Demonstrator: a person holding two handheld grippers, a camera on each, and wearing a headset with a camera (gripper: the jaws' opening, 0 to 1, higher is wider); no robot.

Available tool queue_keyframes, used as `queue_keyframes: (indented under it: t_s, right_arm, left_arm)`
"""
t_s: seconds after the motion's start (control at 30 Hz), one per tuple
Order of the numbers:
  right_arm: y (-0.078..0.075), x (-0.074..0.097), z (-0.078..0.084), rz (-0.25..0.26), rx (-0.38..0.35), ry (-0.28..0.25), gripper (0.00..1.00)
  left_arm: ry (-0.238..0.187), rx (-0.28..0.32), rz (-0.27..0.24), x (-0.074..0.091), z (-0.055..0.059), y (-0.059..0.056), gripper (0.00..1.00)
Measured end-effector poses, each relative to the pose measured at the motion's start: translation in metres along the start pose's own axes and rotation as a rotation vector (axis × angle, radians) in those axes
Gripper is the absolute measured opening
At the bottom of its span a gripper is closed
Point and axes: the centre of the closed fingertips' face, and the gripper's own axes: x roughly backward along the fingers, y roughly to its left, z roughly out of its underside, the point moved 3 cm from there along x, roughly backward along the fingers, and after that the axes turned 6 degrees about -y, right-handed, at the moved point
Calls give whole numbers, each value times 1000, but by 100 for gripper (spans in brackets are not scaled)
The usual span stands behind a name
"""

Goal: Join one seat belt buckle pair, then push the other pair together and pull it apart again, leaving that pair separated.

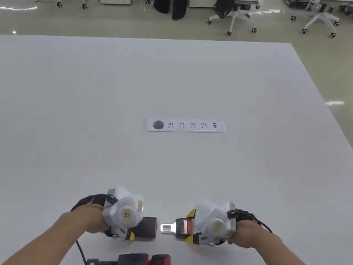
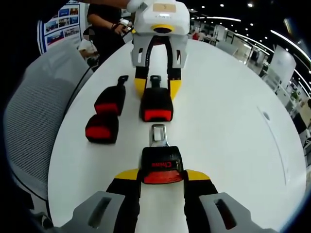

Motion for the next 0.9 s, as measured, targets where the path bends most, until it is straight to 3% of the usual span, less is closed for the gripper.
queue_keyframes:
  t_s: [0.67,0.9]
  right_arm:
    - [6,-12,-23,5,18,-25,31]
    - [4,-13,-21,10,13,-22,30]
  left_arm:
    - [-10,20,-6,0,-1,0,32]
    - [-21,25,-10,0,-2,-1,32]
